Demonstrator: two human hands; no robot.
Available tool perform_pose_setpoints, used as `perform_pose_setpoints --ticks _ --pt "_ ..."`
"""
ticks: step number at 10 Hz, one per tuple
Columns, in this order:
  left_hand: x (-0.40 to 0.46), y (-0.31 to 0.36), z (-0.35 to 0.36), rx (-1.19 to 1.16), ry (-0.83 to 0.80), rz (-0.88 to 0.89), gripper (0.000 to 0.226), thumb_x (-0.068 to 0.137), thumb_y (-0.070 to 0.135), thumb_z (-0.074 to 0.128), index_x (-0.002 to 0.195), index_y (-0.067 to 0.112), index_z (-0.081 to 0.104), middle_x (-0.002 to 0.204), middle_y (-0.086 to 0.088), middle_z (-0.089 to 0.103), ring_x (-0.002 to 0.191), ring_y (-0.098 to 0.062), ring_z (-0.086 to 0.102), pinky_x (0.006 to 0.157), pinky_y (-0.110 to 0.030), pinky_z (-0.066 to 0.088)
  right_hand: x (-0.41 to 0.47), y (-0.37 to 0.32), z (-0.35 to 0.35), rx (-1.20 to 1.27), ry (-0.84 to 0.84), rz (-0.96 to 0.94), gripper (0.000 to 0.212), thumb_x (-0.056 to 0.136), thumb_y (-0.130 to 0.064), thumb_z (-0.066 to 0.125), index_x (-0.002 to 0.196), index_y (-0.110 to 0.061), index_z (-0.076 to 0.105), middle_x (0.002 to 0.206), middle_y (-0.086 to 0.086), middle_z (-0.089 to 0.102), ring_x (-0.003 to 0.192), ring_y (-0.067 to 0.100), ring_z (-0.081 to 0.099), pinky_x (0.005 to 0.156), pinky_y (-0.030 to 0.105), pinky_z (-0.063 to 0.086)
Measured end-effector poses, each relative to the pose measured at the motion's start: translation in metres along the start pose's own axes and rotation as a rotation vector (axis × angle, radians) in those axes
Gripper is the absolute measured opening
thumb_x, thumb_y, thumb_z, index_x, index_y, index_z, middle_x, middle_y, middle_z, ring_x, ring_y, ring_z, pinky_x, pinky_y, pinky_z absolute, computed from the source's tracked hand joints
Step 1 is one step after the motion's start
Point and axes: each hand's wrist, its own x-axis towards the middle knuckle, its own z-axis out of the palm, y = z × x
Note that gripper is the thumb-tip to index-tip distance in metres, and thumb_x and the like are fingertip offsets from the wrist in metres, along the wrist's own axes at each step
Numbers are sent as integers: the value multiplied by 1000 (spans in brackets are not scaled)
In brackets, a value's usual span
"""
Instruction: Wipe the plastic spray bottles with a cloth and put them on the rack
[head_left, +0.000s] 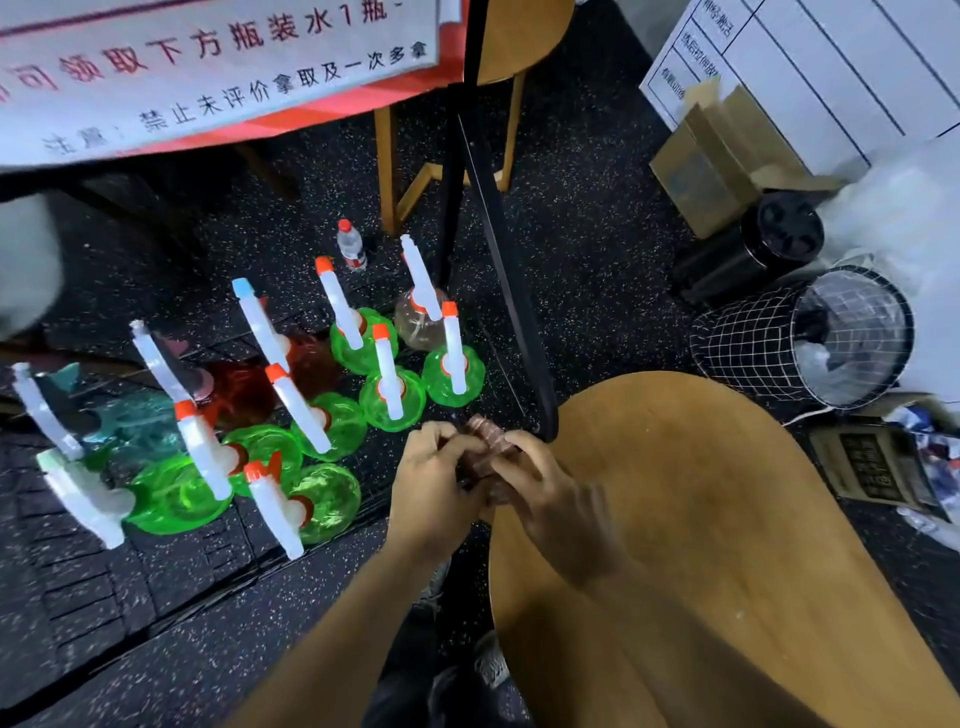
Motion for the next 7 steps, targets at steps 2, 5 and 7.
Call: perform_pose_setpoints --ticks 2,5,7 --pt "4 -2 9 17 -63 -15 41 88 22 78 127 29 69 122 8 69 108 -18 66 84 -33 53 12 2 21 33 -67 62 69 71 -17 94 135 -18 66 144 -3 62 71 16 75 47 21 45" --pt "-3 2 8 77 -106 12 42 89 26 76 131 28 70 117 3 70 110 -24 63 85 -39 54 11 -2 12 163 -194 165 63 90 -13 74 149 -22 55 159 -3 49 89 31 75 71 37 57" --pt "-17 28 -32 64 -37 90 43 90 31 79 132 25 68 128 6 65 121 -19 60 100 -35 51 -25 9 -38 343 -263 92 56 106 -51 36 161 -43 28 166 -16 30 126 20 61 96 32 52"
